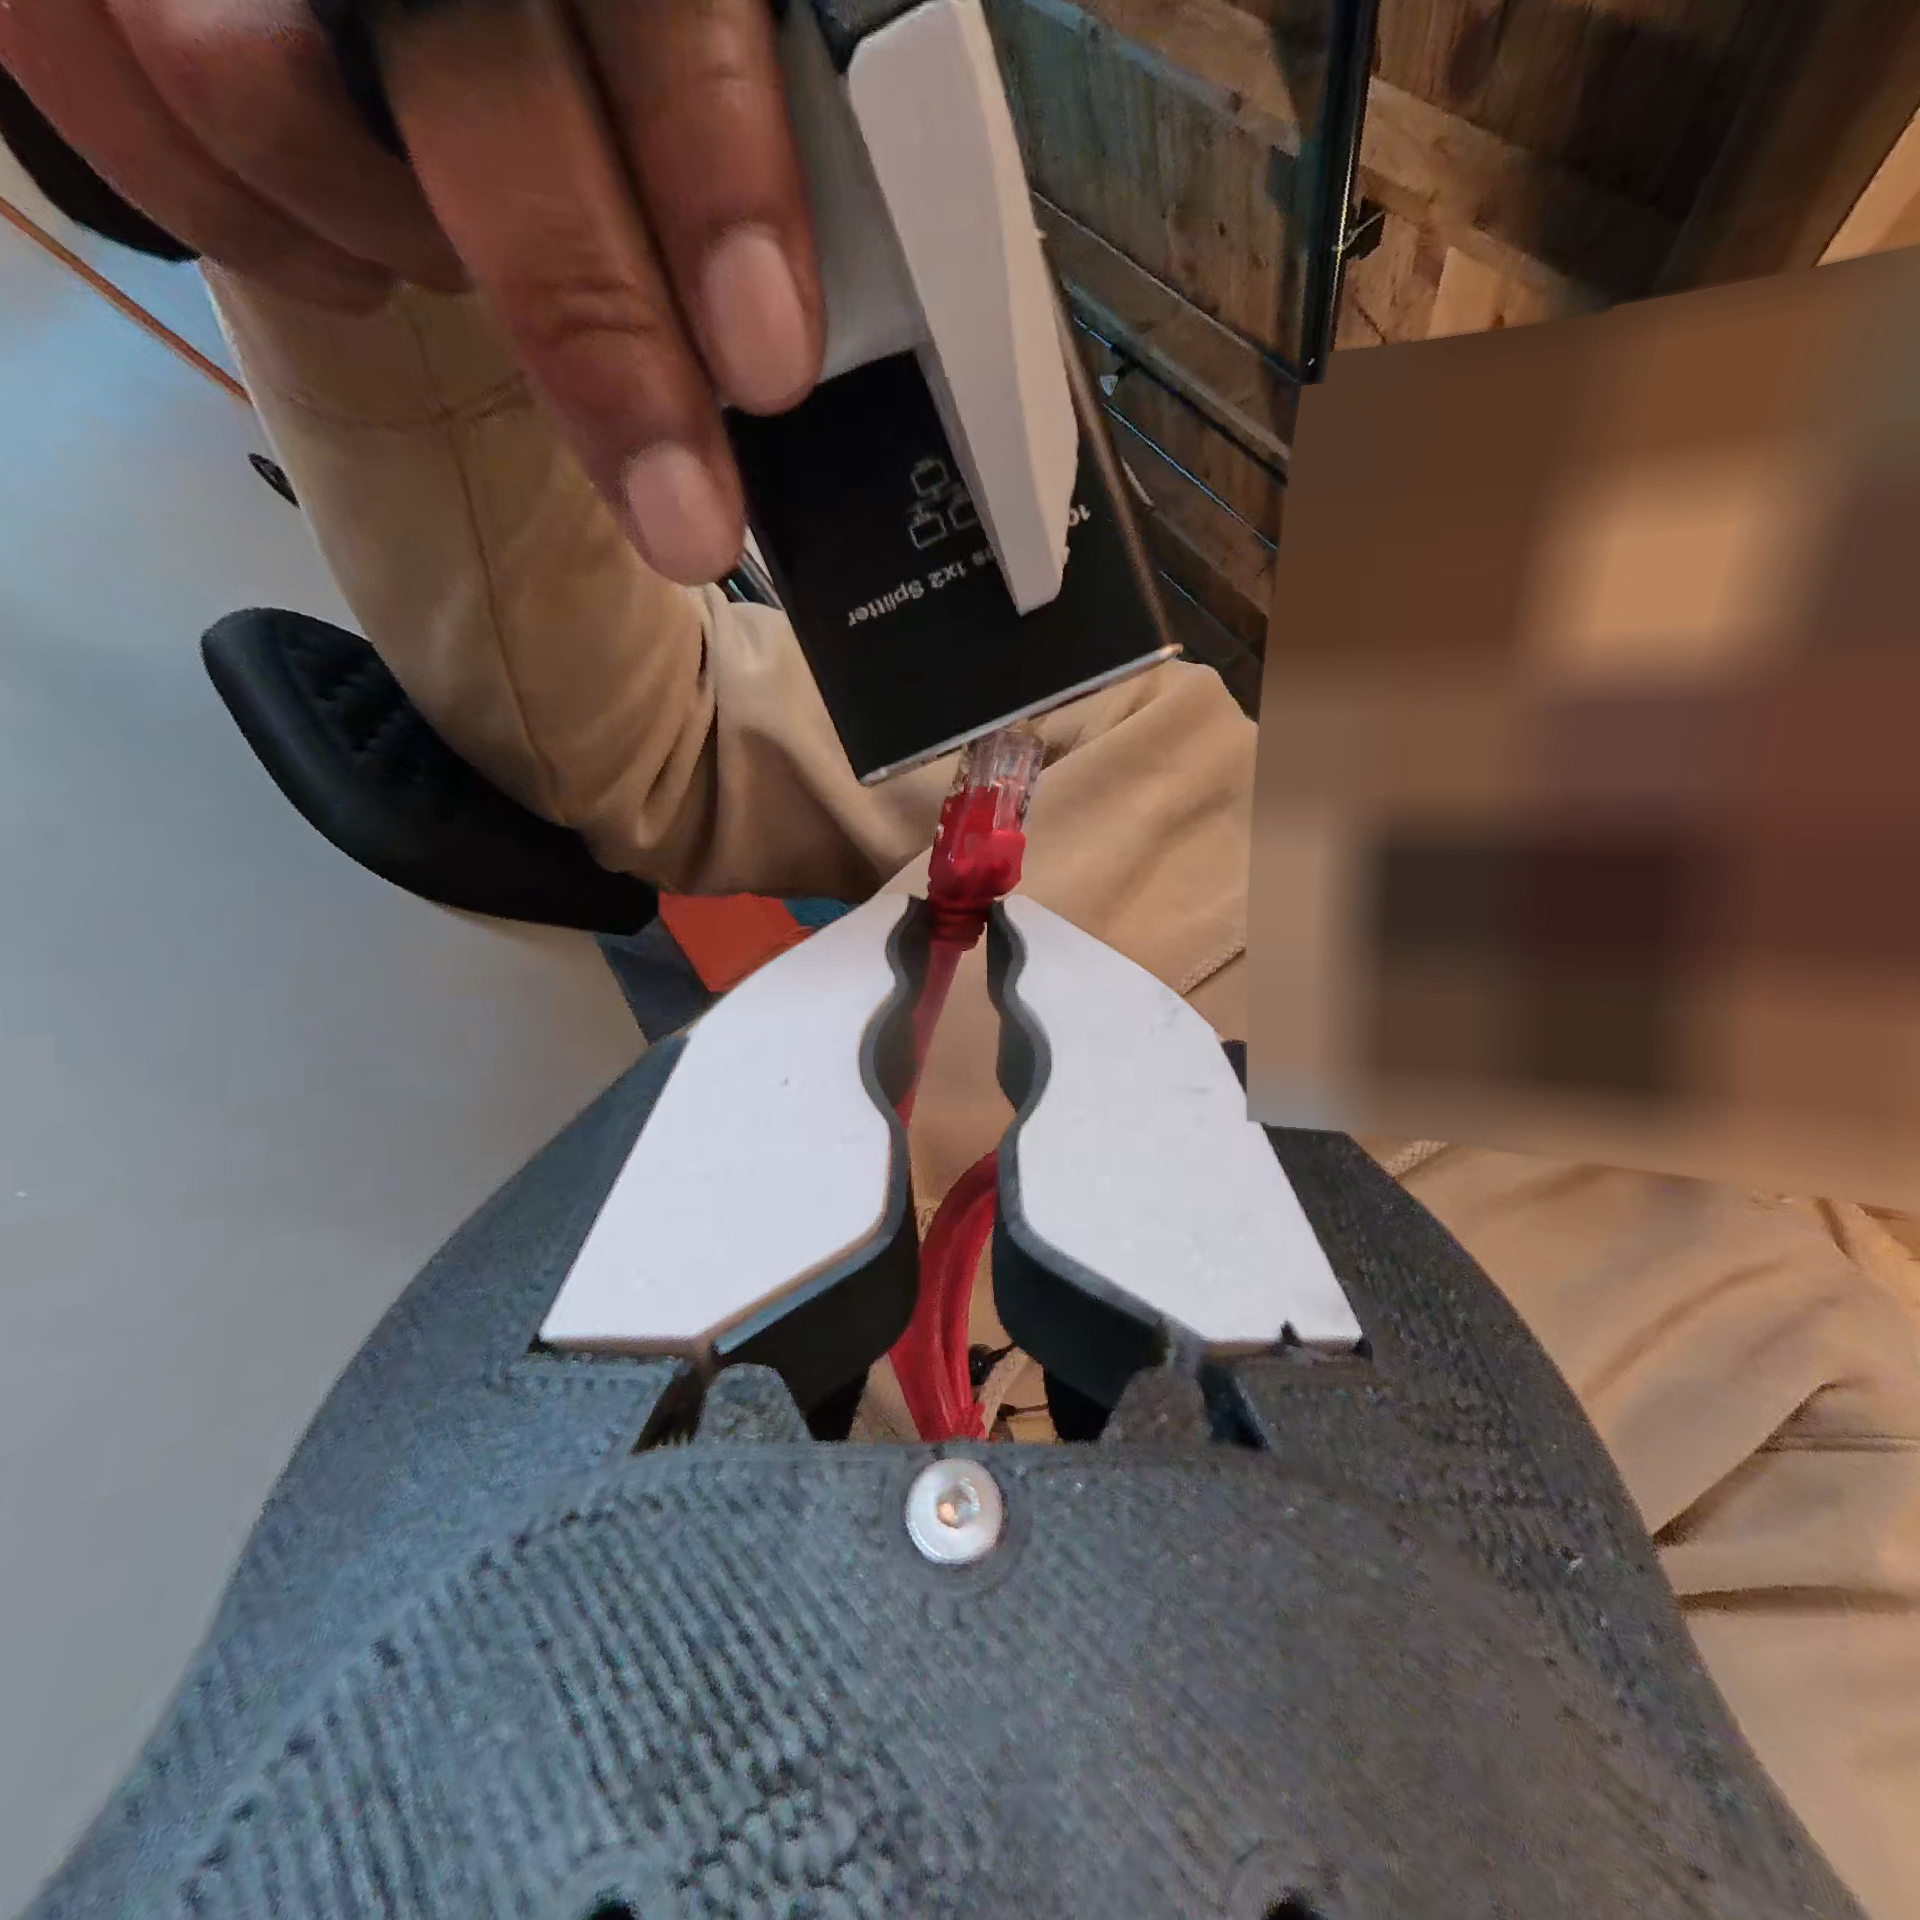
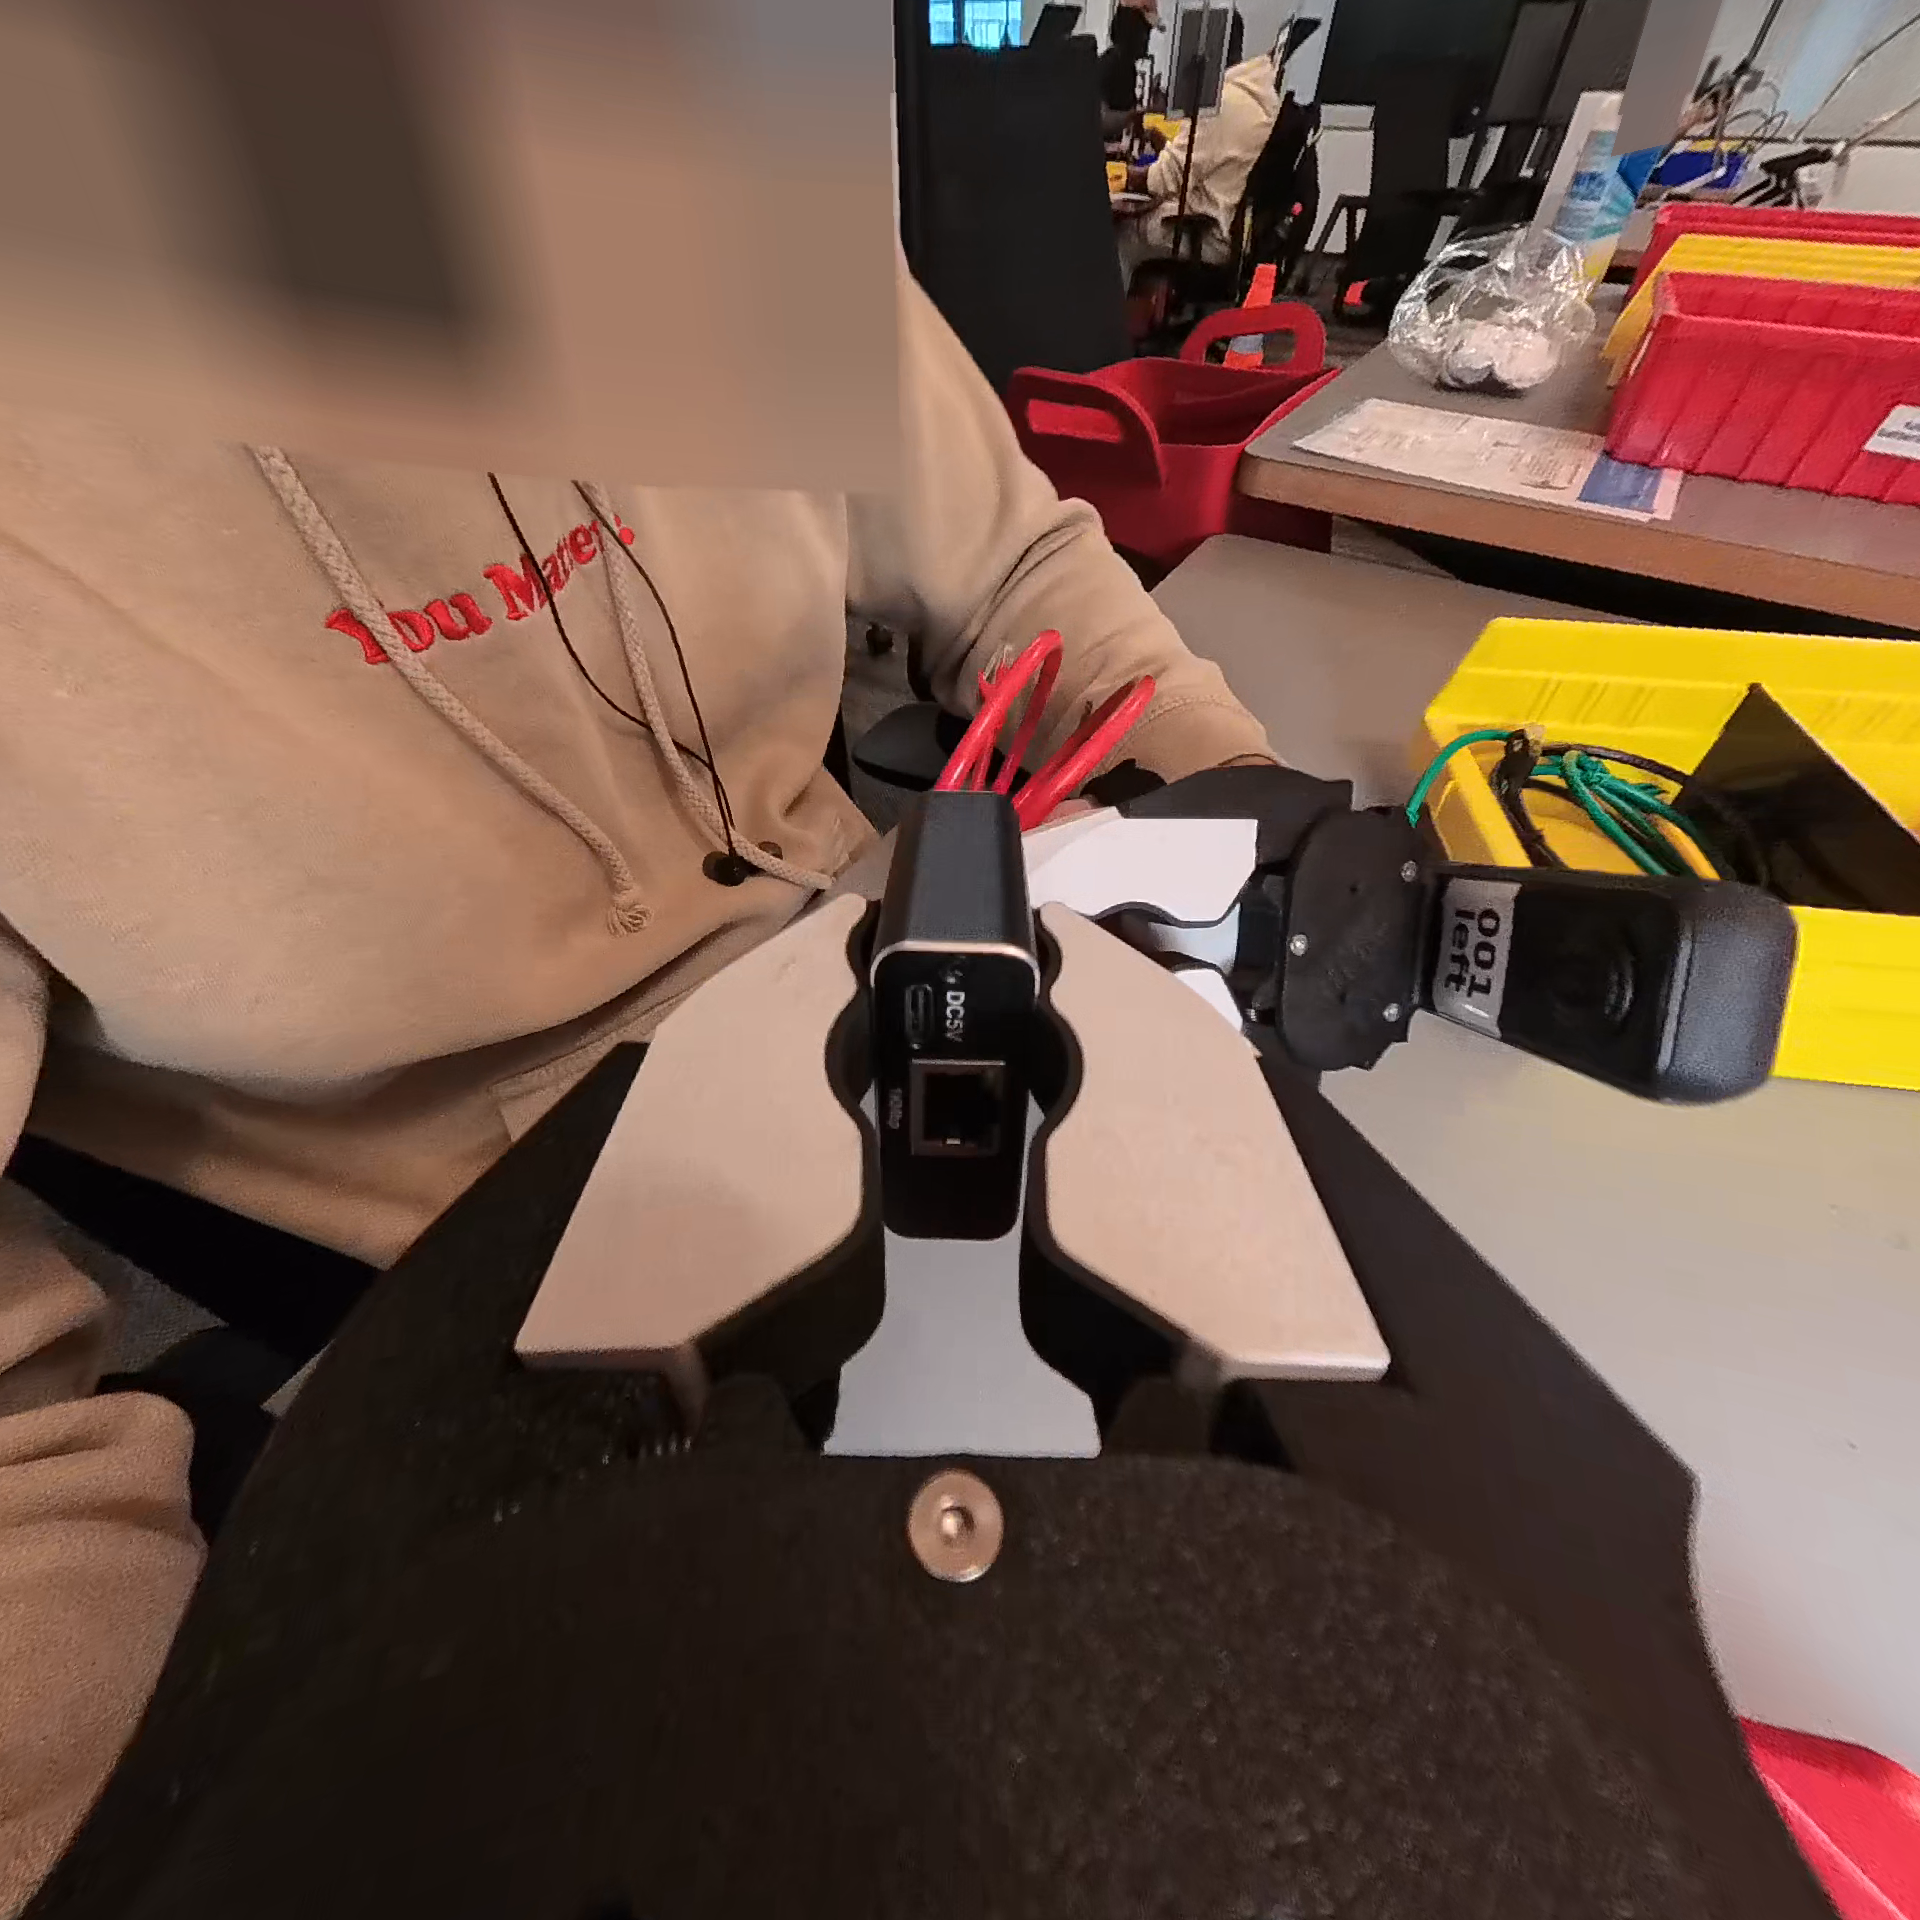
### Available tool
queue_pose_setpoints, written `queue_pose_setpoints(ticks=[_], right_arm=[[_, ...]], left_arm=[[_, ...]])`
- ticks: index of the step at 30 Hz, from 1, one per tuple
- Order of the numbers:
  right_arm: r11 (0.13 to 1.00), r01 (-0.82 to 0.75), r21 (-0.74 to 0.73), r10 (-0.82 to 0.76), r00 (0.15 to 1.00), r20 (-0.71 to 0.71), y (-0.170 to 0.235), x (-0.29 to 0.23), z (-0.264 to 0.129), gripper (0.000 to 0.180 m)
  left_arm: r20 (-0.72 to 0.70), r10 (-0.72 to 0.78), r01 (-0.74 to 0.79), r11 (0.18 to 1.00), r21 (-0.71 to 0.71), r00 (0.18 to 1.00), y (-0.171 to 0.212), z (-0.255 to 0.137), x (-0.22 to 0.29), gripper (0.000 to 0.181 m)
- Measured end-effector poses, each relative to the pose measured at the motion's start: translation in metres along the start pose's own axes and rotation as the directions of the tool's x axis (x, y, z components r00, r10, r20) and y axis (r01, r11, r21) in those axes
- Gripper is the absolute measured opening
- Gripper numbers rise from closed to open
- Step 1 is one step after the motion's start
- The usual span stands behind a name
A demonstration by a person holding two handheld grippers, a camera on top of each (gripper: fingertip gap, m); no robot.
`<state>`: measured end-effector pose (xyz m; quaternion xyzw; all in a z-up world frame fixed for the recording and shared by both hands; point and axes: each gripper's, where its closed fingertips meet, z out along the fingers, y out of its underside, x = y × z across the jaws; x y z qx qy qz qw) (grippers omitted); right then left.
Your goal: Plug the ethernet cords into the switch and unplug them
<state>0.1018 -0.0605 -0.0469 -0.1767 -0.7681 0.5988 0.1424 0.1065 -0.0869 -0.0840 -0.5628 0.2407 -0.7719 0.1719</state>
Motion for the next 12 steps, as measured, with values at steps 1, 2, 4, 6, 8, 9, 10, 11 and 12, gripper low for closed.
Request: queue_pose_setpoints(ticks=[1,2,4,6,8,9,10,11,12], right_arm=[[1.0,0.005,-0.01,-0.005,1.0,0.004,0.0,-0.002,0.001,0.025],[1.0,0.011,-0.021,-0.011,1.0,0.007,0.001,-0.003,0.001,0.025],[0.999,0.022,-0.045,-0.021,1.0,0.014,0.001,-0.007,0.001,0.026],[0.998,0.034,-0.06,-0.032,0.999,0.024,0.001,-0.011,0.002,0.025],[0.995,0.028,-0.098,-0.024,0.999,0.045,0.005,-0.015,0.004,0.025],[0.994,0.027,-0.109,-0.021,0.998,0.061,0.007,-0.018,0.005,0.026],[0.993,0.029,-0.113,-0.021,0.997,0.074,0.007,-0.02,0.006,0.025],[0.993,0.033,-0.118,-0.023,0.996,0.084,0.007,-0.022,0.008,0.026],[0.992,0.036,-0.125,-0.024,0.995,0.092,0.008,-0.023,0.009,0.026]], left_arm=[[-0.006,-0.013,0.013,1.0,-0.004,1.0,0.001,0.001,-0.001,0.011],[-0.016,-0.029,0.029,1.0,-0.006,0.999,0.002,0.002,-0.001,0.011],[-0.03,-0.066,0.066,0.998,-0.013,0.997,0.005,0.005,-0.003,0.011],[-0.042,-0.107,0.106,0.994,-0.026,0.993,0.009,0.007,-0.005,0.011],[-0.059,-0.141,0.139,0.99,-0.037,0.988,0.012,0.011,-0.007,0.011],[-0.068,-0.154,0.152,0.987,-0.044,0.986,0.014,0.013,-0.007,0.011],[-0.079,-0.163,0.159,0.986,-0.053,0.983,0.015,0.015,-0.006,0.01],[-0.083,-0.172,0.168,0.984,-0.061,0.982,0.017,0.016,-0.006,0.01],[-0.084,-0.183,0.178,0.982,-0.068,0.979,0.019,0.018,-0.007,0.011]])
